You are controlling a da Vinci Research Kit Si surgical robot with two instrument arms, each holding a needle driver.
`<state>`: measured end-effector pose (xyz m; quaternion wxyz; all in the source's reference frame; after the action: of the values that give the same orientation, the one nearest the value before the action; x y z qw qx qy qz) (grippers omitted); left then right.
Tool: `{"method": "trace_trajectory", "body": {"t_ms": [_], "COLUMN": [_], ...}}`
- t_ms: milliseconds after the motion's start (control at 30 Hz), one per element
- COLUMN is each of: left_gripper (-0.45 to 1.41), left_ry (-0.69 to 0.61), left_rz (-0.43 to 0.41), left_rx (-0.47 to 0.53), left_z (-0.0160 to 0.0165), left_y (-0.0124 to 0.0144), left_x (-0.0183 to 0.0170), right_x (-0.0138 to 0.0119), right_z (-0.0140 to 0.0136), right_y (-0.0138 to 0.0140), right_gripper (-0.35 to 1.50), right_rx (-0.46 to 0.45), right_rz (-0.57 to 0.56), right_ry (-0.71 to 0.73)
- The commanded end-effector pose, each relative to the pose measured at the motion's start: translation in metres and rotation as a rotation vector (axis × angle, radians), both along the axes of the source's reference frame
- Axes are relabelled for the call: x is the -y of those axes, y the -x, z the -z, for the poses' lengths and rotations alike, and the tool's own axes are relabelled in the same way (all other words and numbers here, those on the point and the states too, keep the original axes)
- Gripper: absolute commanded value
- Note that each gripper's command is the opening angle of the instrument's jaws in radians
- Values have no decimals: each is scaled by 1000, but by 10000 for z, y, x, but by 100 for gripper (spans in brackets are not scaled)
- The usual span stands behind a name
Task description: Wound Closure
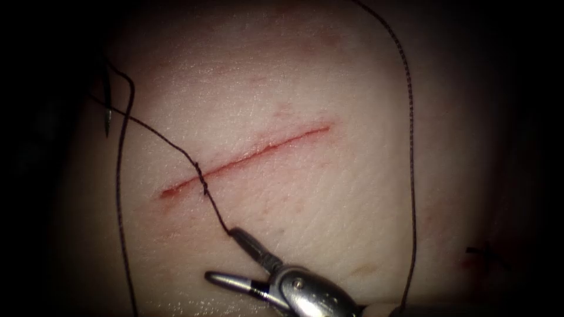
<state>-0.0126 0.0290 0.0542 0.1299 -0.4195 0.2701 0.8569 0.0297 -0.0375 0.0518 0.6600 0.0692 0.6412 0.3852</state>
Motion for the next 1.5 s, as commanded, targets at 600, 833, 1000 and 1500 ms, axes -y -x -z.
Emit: {"method": "trace_trajectory", "body": {"t_ms": [600, 833, 1000, 1500], "left_gripper": [-45, -45, -45, -45], "left_ry": [-195, -216, -249, -277], "left_rz": [-264, -324, -404, -433], "left_rx": [216, 245, 232, 237], "left_z": [31, 38, 44, 66], "left_y": [82, 89, 93, 97], "left_x": [112, 147, 174, 216], "right_x": [-43, -85, -110, -112], "right_z": [5, 23, 27, -19], "right_y": [62, 58, 33, -82], "right_gripper": [-35, -35, -35, -35], "right_rx": [194, 221, 160, 48], "right_rz": [236, 308, 386, 567], "right_ry": [255, 333, 310, 228]}}
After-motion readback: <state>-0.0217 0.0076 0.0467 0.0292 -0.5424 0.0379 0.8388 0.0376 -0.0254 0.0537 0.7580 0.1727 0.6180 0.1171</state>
